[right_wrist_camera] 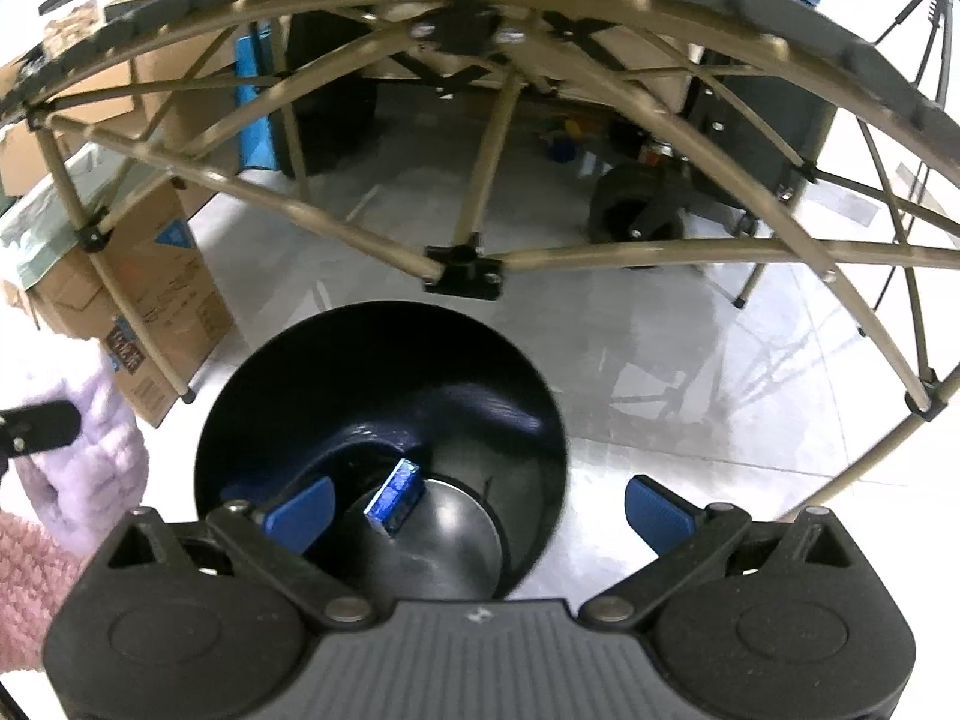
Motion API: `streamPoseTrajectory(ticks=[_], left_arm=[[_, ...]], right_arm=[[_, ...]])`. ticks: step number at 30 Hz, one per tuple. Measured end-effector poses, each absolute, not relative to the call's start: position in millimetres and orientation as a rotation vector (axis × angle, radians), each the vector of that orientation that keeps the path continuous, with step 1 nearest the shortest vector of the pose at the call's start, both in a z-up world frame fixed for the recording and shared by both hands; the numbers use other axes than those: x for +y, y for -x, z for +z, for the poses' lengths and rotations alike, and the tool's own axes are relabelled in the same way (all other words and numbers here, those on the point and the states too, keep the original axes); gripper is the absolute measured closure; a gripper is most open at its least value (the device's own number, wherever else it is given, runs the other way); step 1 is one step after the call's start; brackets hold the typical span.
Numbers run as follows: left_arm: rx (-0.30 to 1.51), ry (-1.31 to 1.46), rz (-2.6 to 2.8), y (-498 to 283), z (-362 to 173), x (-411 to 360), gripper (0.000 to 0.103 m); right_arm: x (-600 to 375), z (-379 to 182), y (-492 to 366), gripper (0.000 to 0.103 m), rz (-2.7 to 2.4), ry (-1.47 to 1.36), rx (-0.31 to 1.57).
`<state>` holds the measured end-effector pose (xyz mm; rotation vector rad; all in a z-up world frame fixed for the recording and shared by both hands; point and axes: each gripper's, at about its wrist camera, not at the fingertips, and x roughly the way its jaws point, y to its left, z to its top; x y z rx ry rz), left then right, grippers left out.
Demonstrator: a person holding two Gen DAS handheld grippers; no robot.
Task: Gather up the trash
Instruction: 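Lower the lilac plush over the bin and open the left gripper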
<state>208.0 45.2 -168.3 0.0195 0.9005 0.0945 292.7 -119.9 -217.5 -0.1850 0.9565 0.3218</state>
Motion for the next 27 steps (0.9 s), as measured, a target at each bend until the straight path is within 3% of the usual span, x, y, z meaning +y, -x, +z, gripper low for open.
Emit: streamPoseTrajectory(ticks=[27], left_arm=[[0.987, -0.045, -0.066, -274.2, -186.8, -23.3, 0.075]], right_arm=[[-194.3, -189.6, -297.3, 0.0, 0.138, 0.075, 0.944]])
